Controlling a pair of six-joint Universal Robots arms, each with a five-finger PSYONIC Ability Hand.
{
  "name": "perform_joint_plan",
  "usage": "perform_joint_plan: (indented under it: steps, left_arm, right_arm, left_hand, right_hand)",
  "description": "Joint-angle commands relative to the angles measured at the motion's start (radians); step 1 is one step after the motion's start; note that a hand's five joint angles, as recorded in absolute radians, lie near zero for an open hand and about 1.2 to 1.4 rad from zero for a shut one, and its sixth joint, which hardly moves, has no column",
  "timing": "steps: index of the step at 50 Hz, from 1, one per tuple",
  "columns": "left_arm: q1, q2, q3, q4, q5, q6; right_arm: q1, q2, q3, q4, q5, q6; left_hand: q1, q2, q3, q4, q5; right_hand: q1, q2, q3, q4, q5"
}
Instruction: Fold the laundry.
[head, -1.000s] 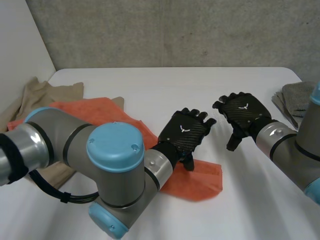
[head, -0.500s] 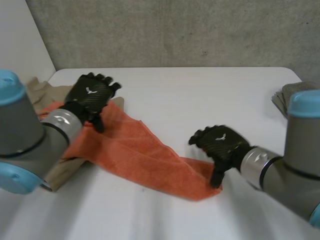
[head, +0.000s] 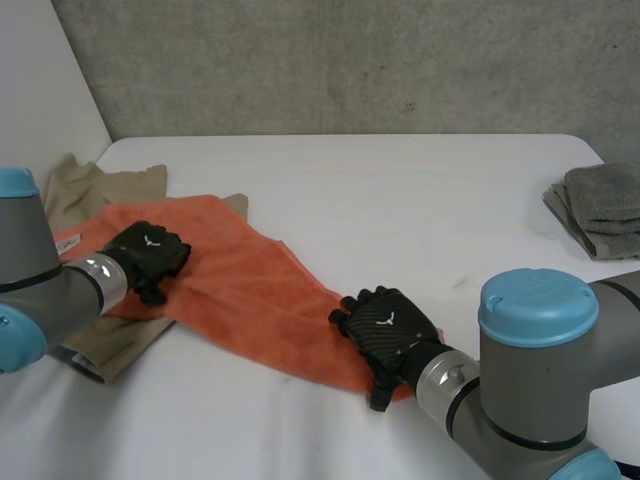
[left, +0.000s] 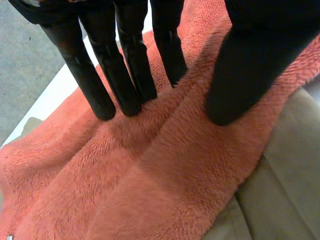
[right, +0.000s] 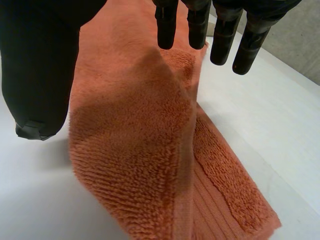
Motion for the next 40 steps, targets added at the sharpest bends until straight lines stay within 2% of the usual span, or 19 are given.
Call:
perform_joint_plan:
  steps: [1, 4, 8, 17, 20, 21, 25, 27, 28, 29, 30, 32, 33, 36, 39, 40]
  left_arm:
    - [-0.042, 0.01, 0.058, 0.031, -0.012, -0.021]
    - [-0.079, 0.021, 0.083, 0.056, -0.023, -0.062]
    - [-0.165, 0.087, 0.118, 0.103, -0.046, -0.188]
    - [-0.421, 0.234, 0.15, 0.278, -0.094, -0.528]
    - [-0.498, 0.222, 0.156, 0.295, -0.097, -0.583]
    - [-0.551, 0.201, 0.163, 0.301, -0.097, -0.603]
    - [-0.619, 0.103, 0.193, 0.303, -0.1, -0.602]
    - [-0.622, 0.063, 0.201, 0.301, -0.101, -0.6]
    - [-0.624, 0.044, 0.206, 0.3, -0.101, -0.6]
    - [-0.622, 0.017, 0.207, 0.289, -0.101, -0.596]
    - [-0.622, 0.009, 0.206, 0.286, -0.101, -0.593]
    - [-0.621, 0.001, 0.198, 0.28, -0.101, -0.578]
    - [-0.619, -0.001, 0.192, 0.277, -0.101, -0.556]
    - [-0.604, 0.006, 0.177, 0.272, -0.106, -0.518]
    - [-0.521, 0.061, 0.124, 0.258, -0.14, -0.453]
    - [-0.468, 0.097, 0.091, 0.254, -0.163, -0.423]
  right_arm:
    - [-0.015, -0.036, 0.017, 0.001, -0.004, -0.001]
    - [-0.021, -0.067, 0.018, 0.001, -0.004, -0.001]
    - [-0.076, -0.113, 0.012, 0.001, 0.002, 0.001]
    - [-0.264, -0.23, -0.009, -0.008, -0.001, 0.002]
    - [-0.295, -0.251, -0.02, -0.014, -0.001, 0.004]
    - [-0.303, -0.254, -0.022, -0.015, -0.001, 0.004]
    - [-0.332, -0.257, -0.025, -0.015, -0.004, 0.004]
    - [-0.335, -0.256, -0.025, -0.017, -0.007, 0.004]
    - [-0.335, -0.256, -0.023, -0.017, -0.008, 0.004]
    - [-0.335, -0.256, -0.023, -0.017, -0.008, 0.004]
    - [-0.335, -0.256, -0.023, -0.017, -0.008, 0.004]
    - [-0.335, -0.254, -0.019, -0.018, -0.01, 0.004]
    - [-0.335, -0.254, -0.019, -0.018, -0.01, 0.004]
    - [-0.334, -0.251, -0.017, -0.018, -0.012, 0.004]
    - [-0.332, -0.247, -0.016, -0.018, -0.015, 0.002]
    - [-0.332, -0.247, -0.016, -0.018, -0.015, 0.002]
  left_hand:
    - [0.379, 0.365, 0.368, 0.375, 0.385]
    - [0.379, 0.365, 0.368, 0.375, 0.385]
    - [0.379, 0.365, 0.368, 0.375, 0.385]
    - [0.379, 0.365, 0.368, 0.375, 0.385]
    - [0.379, 0.365, 0.368, 0.375, 0.385]
    - [0.379, 0.365, 0.368, 0.375, 0.385]
    - [0.379, 0.365, 0.368, 0.375, 0.385]
    - [0.353, 0.339, 0.342, 0.35, 0.359]
    - [0.129, 0.115, 0.118, 0.126, 0.135]
    - [-0.361, -0.376, -0.373, -0.365, -0.355]
    - [-0.546, -0.561, -0.558, -0.55, -0.541]
    - [-0.75, -0.764, -0.761, -0.754, -0.744]
    - [-0.821, -0.835, -0.832, -0.824, -0.815]
    - [-0.821, -0.836, -0.833, -0.825, -0.816]
    - [-0.81, -0.824, -0.821, -0.813, -0.804]
    - [-0.786, -0.801, -0.798, -0.79, -0.78]
  right_hand:
    - [-0.026, -0.045, -0.04, -0.058, -0.054]
    - [-0.026, -0.045, -0.04, -0.058, -0.054]
    - [-0.026, -0.045, -0.04, -0.058, -0.054]
    - [-0.026, -0.045, -0.04, -0.058, -0.054]
    - [-0.026, -0.045, -0.04, -0.058, -0.054]
    - [-0.026, -0.045, -0.04, -0.058, -0.054]
    - [-0.026, -0.045, -0.04, -0.058, -0.054]
    - [-0.026, -0.045, -0.04, -0.058, -0.054]
    - [-0.026, -0.045, -0.04, -0.058, -0.054]
    - [-0.026, -0.045, -0.04, -0.058, -0.054]
    - [-0.026, -0.045, -0.04, -0.058, -0.054]
    - [-0.026, -0.045, -0.04, -0.058, -0.054]
    - [-0.026, -0.045, -0.04, -0.058, -0.054]
    - [-0.026, -0.045, -0.04, -0.058, -0.054]
    - [-0.026, -0.045, -0.04, -0.058, -0.054]
    - [-0.026, -0.045, -0.04, -0.058, -0.054]
